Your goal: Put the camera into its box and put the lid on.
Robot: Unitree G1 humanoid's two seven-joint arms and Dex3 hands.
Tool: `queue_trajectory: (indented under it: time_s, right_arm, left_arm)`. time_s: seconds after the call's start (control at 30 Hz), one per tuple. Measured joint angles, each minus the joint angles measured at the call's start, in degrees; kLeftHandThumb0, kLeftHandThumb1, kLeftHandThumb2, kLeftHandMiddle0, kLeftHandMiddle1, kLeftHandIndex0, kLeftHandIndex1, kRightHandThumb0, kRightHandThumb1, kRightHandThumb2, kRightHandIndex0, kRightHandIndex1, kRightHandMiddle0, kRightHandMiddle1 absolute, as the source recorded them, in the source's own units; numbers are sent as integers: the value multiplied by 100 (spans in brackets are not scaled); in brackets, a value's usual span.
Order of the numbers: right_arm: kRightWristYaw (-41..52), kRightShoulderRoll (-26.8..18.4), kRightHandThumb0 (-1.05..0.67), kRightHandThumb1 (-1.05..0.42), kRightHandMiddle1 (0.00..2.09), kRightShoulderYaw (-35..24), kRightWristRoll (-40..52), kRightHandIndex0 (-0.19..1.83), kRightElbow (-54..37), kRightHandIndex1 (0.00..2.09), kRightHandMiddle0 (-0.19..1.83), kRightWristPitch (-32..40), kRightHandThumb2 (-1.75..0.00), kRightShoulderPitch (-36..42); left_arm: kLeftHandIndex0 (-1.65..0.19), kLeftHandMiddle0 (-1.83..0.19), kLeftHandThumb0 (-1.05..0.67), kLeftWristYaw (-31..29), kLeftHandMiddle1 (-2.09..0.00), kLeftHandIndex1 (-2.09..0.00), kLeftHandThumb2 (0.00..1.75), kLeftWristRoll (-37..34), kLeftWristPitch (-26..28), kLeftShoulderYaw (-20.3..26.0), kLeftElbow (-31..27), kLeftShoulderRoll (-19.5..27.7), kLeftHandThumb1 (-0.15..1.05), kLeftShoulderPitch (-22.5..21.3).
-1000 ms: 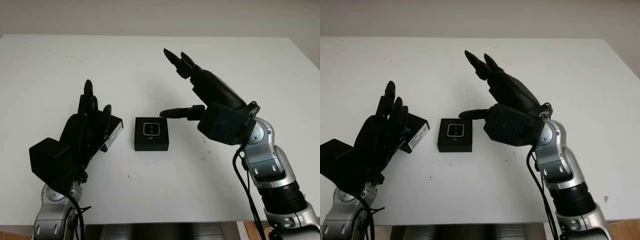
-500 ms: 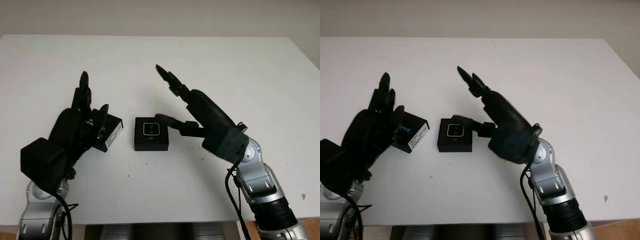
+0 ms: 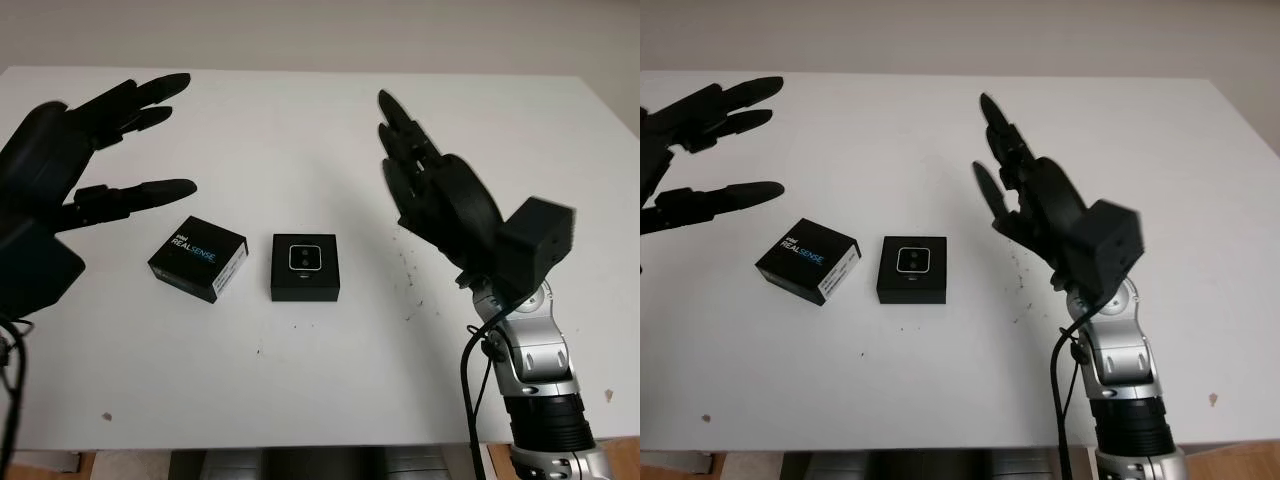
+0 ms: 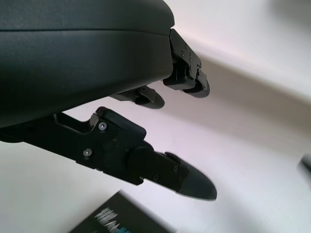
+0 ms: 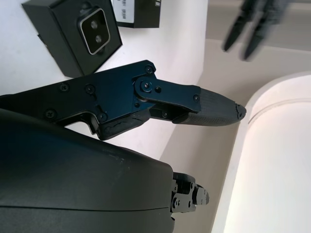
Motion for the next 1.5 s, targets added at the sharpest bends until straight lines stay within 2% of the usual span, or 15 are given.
queue_trajectory:
  time_s: [0.1,0.2,0.33,0.5,0.63,0.77,0.9,1.13,1.5]
  right_arm:
    - [27,-35,-67,-105,5,-178,192,-9,57,6,-8,64,-68,-151]
    - [-56,-51,-69,-105,7,-339,299,-5,84,7,-4,185,-66,-308]
    - [-91,-144,-71,-105,6,-505,417,-7,87,6,-6,426,-64,-403]
    - [-250,-197,-69,-105,7,-625,491,-6,68,7,-5,599,-62,-479]
    - [-295,-204,-68,-105,7,-621,489,-5,55,7,-4,640,-63,-477]
    - [-233,-224,-66,-105,8,-583,454,-5,56,7,-4,600,-64,-467]
    - [-147,-232,-65,-105,7,-556,446,-7,55,6,-6,536,-66,-443]
    - [-80,-247,-62,-105,7,-550,458,-8,54,5,-6,537,-69,-354]
    - [-167,-248,-65,-105,6,-494,369,-9,34,5,-8,432,-70,-285]
  left_arm:
    - [-2,-5,-78,-552,-2,-1,3,645,-298,-599,164,504,81,-194]
    - [2,-2,-79,-697,-3,-2,4,1075,-622,-998,313,613,80,-248]
    - [7,4,-76,-710,-3,-1,5,1436,-1025,-1270,589,659,79,-368]
    - [12,7,-77,-415,-4,-1,5,1797,-1757,-1551,1224,670,78,-545]
    - [15,9,-75,-143,-4,-2,6,2006,-2008,-1698,1581,666,79,-584]
    - [16,9,-75,463,-5,-2,6,2275,-2284,-1769,2049,589,81,-750]
    - [16,7,-75,873,-6,-3,6,2545,-2475,-1934,2630,533,81,-1029]
    - [15,6,-74,1028,-6,-5,6,2539,-2638,-2156,3337,355,82,-1355]
    - [10,4,-71,925,-6,-7,5,2421,-2611,-2287,3552,216,82,-1474]
